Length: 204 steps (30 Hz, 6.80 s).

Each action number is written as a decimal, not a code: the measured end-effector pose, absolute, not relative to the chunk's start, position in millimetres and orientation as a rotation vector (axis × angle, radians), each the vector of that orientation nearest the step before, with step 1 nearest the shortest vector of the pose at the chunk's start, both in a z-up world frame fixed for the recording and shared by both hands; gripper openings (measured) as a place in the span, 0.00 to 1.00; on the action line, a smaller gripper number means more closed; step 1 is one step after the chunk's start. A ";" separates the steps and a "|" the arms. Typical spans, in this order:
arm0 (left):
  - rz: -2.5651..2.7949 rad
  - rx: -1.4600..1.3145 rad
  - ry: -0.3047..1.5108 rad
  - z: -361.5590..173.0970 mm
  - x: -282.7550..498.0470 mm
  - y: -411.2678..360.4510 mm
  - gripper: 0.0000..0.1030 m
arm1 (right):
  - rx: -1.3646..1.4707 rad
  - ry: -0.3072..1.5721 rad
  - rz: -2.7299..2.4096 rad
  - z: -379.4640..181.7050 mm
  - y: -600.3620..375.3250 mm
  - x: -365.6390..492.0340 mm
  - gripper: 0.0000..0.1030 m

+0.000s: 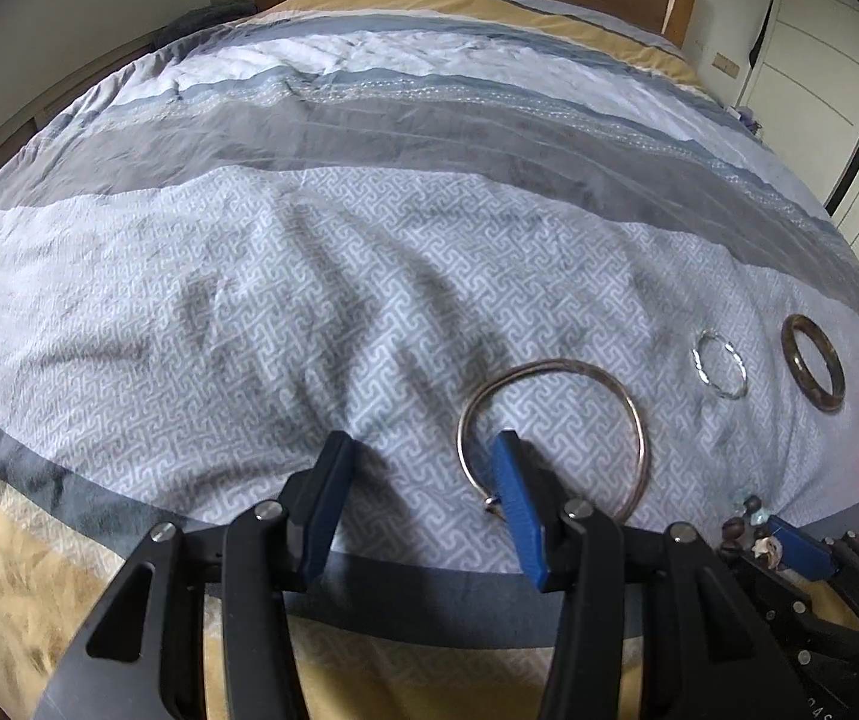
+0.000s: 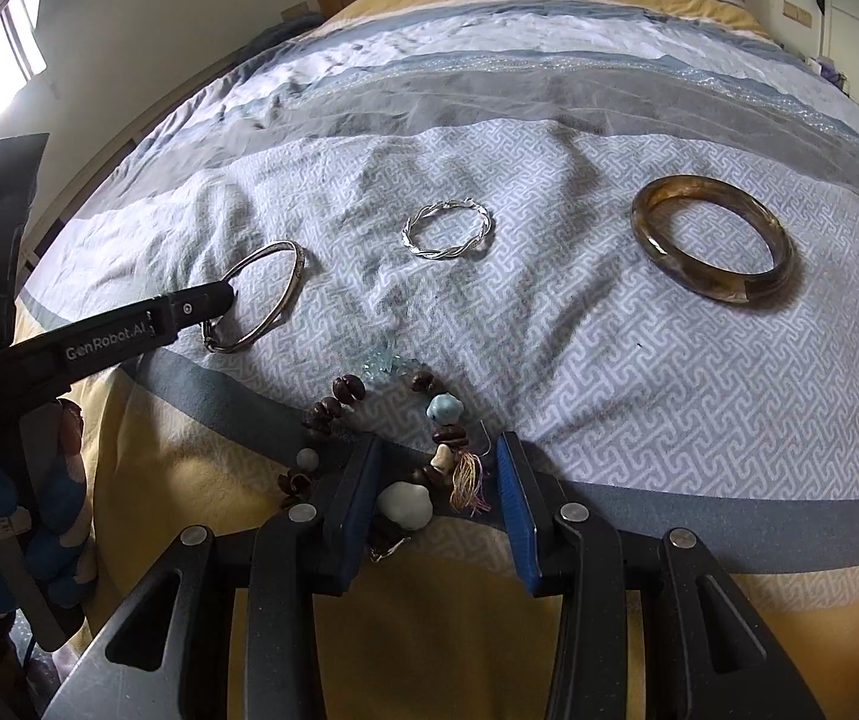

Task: Organize jewelry
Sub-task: 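Grasp the plain silver bangle with the left gripper while the right grasps the brown beaded bracelet, then carry the silver bangle and beaded bracelet with both grippers over the red box, then lower both grippers into the box and open them to release the jewelry, then withdraw both grippers and move them toward the last ring and brown bangle, then grasp the small twisted silver ring with the left gripper while the right grasps the brown horn bangle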

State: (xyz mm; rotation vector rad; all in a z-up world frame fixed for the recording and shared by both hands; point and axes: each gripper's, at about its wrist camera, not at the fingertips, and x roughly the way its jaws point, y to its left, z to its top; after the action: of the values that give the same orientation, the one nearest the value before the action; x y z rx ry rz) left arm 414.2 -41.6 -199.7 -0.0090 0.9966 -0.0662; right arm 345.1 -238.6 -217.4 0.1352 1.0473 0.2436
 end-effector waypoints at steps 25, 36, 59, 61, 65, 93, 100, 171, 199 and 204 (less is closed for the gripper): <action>-0.166 0.042 0.924 -130.9 361.3 -54.5 0.03 | 0.055 0.976 0.161 -149.1 -255.2 287.9 0.16; -0.175 0.037 0.838 -71.2 299.2 -33.8 0.02 | 0.051 0.879 0.107 -74.7 -263.2 226.1 0.16; -0.401 0.129 0.807 -35.1 221.6 -162.2 0.02 | 0.075 0.818 -0.026 -42.2 -360.4 120.6 0.16; -0.437 0.142 0.814 -36.9 226.3 -188.5 0.02 | 0.081 0.817 -0.058 -41.1 -384.7 125.2 0.16; -0.526 0.163 0.821 -40.2 240.0 -248.6 0.02 | 0.093 0.814 -0.117 -39.7 -432.8 138.0 0.16; -0.802 0.291 0.999 -160.5 246.6 -446.4 0.03 | 0.262 1.000 -0.234 -177.3 -566.0 168.9 0.17; -0.806 0.281 1.057 -171.4 248.6 -448.3 0.07 | 0.264 1.008 -0.222 -177.9 -565.5 166.3 0.17; -0.284 -0.015 0.692 20.2 124.7 -34.9 0.31 | 0.108 0.681 -0.059 26.9 -302.5 -1.6 0.54; -0.261 -0.076 0.969 -128.1 379.7 -104.8 0.30 | 0.155 0.920 0.027 -106.5 -355.3 294.9 0.49; -0.279 -0.086 0.973 -145.0 411.8 -122.9 0.30 | 0.189 0.943 0.029 -137.4 -368.1 350.4 0.45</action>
State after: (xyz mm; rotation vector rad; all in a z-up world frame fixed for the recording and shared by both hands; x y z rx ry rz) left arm 411.8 -122.9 -145.0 -0.0856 0.9729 -0.2791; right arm 350.4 -368.1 -137.4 0.1886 0.9425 0.0289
